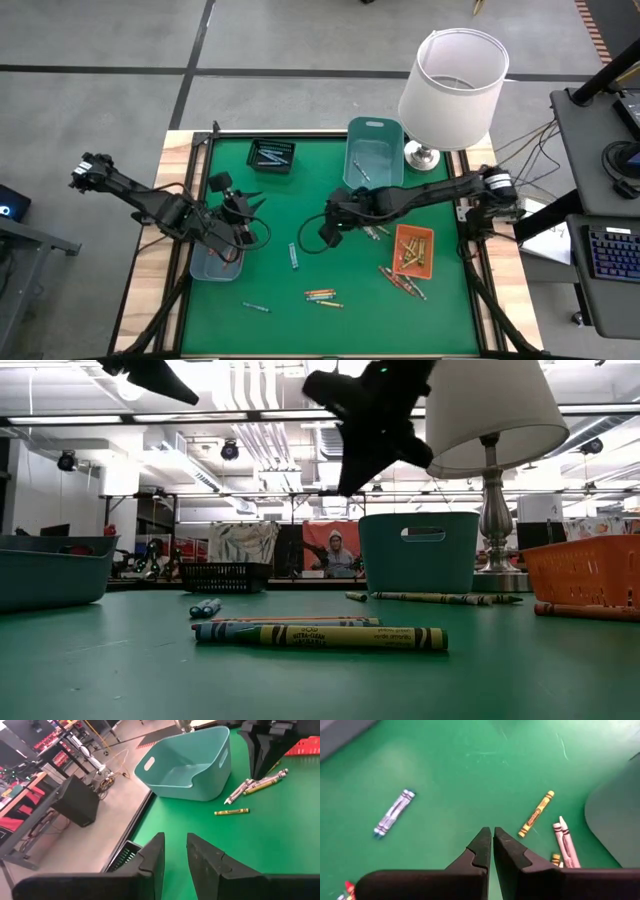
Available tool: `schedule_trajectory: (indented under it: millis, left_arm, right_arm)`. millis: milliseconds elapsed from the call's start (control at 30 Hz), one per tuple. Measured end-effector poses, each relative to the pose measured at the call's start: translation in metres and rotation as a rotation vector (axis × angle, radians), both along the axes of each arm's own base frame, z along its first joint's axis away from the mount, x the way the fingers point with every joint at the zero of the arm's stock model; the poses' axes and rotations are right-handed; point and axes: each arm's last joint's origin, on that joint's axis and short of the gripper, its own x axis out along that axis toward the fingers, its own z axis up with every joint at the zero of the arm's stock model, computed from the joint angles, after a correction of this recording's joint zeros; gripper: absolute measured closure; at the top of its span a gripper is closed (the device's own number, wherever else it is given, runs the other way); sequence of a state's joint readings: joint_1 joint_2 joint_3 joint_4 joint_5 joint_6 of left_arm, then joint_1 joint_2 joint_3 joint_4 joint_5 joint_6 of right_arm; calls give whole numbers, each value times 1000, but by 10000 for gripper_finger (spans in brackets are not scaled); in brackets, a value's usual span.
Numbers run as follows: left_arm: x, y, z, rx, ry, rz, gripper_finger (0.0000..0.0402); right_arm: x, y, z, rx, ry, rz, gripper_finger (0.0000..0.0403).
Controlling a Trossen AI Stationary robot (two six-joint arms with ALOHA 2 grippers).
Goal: Sort crayons
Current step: Put the green crayon into the orange bin
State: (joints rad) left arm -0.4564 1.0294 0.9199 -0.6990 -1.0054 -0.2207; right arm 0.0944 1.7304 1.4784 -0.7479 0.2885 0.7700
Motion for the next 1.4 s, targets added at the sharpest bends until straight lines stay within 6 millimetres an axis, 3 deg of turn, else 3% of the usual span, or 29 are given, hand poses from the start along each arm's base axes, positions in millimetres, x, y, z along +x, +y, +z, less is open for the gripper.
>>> schedule_trajectory:
  millis: [267,700,1033,1167,1400]
  left_arm:
    - [2,-1,-3,16,20,5,338]
    - [1,2,0,140,-11,101,338]
    - [2,2,0,126,-26,107,338]
    - [2,2,0,116,-36,112,338]
    - [2,2,0,113,-38,113,338]
  right_arm:
    - [18,-6,-26,29,150,-119,390]
    - [29,-20,-63,18,239,-167,390]
    - [32,-24,-69,-38,257,-133,392]
    - [32,-25,-69,-15,248,-165,375]
    - [34,-29,-82,1,273,-203,309]
